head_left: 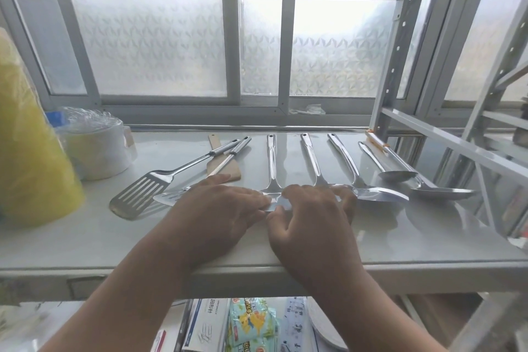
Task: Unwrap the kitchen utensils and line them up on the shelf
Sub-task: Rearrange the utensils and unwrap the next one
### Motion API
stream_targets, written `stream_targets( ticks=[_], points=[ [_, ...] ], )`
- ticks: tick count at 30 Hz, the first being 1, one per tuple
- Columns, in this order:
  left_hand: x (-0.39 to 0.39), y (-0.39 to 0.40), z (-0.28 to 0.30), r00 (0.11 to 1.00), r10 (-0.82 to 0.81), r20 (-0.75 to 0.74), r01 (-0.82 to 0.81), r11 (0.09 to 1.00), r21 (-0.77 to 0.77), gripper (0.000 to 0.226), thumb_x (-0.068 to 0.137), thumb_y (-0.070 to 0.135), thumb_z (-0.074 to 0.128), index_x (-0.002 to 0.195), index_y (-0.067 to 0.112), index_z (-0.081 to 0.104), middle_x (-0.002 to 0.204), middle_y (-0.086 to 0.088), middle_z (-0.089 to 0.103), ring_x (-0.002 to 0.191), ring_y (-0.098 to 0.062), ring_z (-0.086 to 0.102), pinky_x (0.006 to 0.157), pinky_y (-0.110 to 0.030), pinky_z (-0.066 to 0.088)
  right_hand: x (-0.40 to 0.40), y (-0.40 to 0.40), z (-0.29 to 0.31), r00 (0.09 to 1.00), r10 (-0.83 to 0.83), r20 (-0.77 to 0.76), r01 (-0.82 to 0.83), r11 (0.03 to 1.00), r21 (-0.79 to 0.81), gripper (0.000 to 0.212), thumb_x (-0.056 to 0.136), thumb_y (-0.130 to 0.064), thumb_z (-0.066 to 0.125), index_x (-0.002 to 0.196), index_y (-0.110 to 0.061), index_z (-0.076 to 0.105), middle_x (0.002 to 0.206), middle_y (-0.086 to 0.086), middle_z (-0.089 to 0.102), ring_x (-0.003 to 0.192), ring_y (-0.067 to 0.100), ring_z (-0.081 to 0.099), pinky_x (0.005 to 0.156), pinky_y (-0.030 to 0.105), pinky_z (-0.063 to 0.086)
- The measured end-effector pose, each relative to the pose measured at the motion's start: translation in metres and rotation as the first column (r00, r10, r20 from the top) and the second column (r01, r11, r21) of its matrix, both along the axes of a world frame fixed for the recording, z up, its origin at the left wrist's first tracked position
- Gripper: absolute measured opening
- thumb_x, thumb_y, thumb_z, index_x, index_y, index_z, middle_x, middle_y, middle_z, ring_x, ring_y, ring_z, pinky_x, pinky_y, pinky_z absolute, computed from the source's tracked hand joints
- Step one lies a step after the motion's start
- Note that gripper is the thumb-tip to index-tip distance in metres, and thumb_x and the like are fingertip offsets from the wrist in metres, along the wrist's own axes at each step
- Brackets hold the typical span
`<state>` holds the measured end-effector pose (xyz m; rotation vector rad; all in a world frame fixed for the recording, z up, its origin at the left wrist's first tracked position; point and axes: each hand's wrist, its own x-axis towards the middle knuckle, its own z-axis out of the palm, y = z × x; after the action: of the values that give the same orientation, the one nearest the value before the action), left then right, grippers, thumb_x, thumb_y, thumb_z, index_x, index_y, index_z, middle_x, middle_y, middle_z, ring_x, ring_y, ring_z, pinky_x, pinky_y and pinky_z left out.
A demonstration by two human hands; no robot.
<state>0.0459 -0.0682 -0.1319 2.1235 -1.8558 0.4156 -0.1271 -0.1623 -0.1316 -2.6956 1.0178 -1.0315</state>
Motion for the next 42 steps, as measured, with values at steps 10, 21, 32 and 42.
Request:
stream_targets(
  ticks=[10, 21, 32, 42],
  points=[
    [0.001, 0.0, -0.002, 0.999, 0.046, -0.011, -0.046, 0.999, 0.001, 0.052, 0.103, 0.072, 0.032, 0.134, 0.052, 0.068, 0.137, 0.038, 0.064, 0.143, 0.002, 0.051, 0.126, -0.034, 0.031, -0.003, 0.004, -0.007, 0.984, 0.172, 0.055, -0.17, 0.985, -0.034, 0.01, 0.079, -0.028, 0.052, 0.074, -0.023, 0.06, 0.076, -0.006, 0.065, 0.083, 0.021, 0.055, 0.092, 0.04, 0.038],
    [0.002, -0.001, -0.002, 0.998, 0.058, -0.037, -0.057, 0.998, 0.021, 0.051, 0.104, 0.075, 0.03, 0.136, 0.054, 0.064, 0.137, 0.039, 0.064, 0.143, -0.011, 0.055, 0.118, -0.041, 0.044, -0.001, -0.003, -0.008, 0.988, 0.144, 0.049, -0.145, 0.989, 0.01, 0.012, 0.084, -0.028, 0.05, 0.074, -0.028, 0.056, 0.075, -0.007, 0.063, 0.083, 0.021, 0.056, 0.085, 0.04, 0.038],
    [-0.009, 0.017, 0.015, 0.996, 0.083, 0.028, -0.083, 0.996, 0.012, 0.062, 0.103, 0.072, 0.04, 0.149, 0.038, 0.063, 0.15, 0.018, 0.064, 0.14, -0.008, 0.057, 0.124, -0.038, 0.032, -0.005, 0.003, -0.004, 0.987, 0.162, 0.018, -0.161, 0.986, -0.038, 0.022, 0.082, -0.033, 0.06, 0.099, -0.026, 0.071, 0.098, -0.01, 0.071, 0.105, 0.015, 0.056, 0.097, 0.038, 0.033],
    [0.056, 0.072, 0.031, 0.909, 0.393, -0.138, -0.35, 0.9, 0.259, 0.095, 0.071, 0.101, 0.032, 0.158, 0.065, 0.032, 0.177, 0.014, 0.025, 0.163, -0.017, 0.023, 0.13, -0.054, 0.019, 0.048, 0.033, 0.044, 0.917, 0.384, -0.105, -0.383, 0.923, 0.032, 0.035, 0.081, -0.024, 0.051, 0.109, -0.023, 0.073, 0.108, 0.0, 0.072, 0.104, 0.024, 0.062, 0.095, 0.038, 0.05]
  ],
)
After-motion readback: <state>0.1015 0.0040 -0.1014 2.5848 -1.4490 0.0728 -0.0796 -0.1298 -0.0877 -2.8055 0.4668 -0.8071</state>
